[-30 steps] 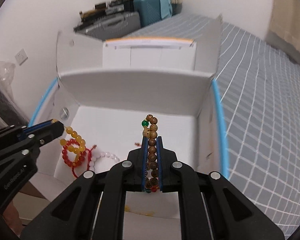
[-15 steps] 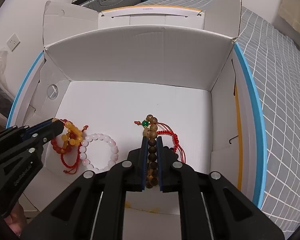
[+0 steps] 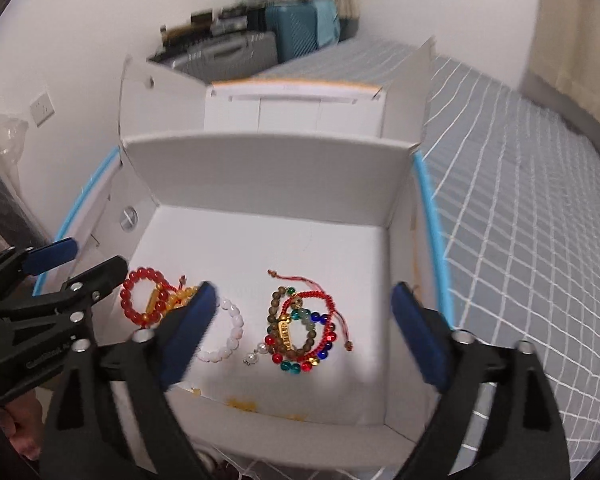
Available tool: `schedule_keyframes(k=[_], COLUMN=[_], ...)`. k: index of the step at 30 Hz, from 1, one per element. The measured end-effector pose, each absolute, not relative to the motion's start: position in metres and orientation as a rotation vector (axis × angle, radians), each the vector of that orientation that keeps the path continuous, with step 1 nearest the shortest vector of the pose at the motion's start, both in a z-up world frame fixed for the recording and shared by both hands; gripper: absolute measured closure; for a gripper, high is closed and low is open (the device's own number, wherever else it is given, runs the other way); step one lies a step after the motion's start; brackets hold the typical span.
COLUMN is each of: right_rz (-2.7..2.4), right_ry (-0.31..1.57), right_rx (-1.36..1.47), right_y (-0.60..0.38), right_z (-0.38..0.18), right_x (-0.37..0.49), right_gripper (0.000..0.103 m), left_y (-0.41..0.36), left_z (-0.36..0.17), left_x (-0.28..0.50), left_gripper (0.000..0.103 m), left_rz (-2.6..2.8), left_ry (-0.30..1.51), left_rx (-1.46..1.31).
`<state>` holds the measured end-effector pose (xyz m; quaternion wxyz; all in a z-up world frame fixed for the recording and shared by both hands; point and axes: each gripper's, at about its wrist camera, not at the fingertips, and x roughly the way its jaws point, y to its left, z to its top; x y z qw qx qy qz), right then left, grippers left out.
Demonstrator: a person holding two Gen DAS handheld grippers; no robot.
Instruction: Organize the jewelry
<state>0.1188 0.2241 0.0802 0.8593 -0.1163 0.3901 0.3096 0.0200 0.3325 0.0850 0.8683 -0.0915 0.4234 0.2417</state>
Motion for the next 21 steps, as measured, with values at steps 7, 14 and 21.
schedule_keyframes(k=[7,14,21], right_rz=[0.621,0.607,0.609], right_ry=[0.745,0.689,0.687], right_rx=[-0.157,-0.13,-0.141], right_y=[0.186,0.161,0.148], right_z=[0.092,0.097,0.086], right_x=[0.086,0.049,0.021], right_gripper=[0.008,0.008,0.008], left_y=[0.319,0.301,0.285], left_z=[0.095,0.094,0.083], left_x=[-0.029,-0.065,-0.094], left_gripper=[0.01,0.006,0.006], left_rz=[0.532,0.53,0.515], left_ry=[0.798,0.76,0.758], left_rx=[-0.19,-0.191,-0.197])
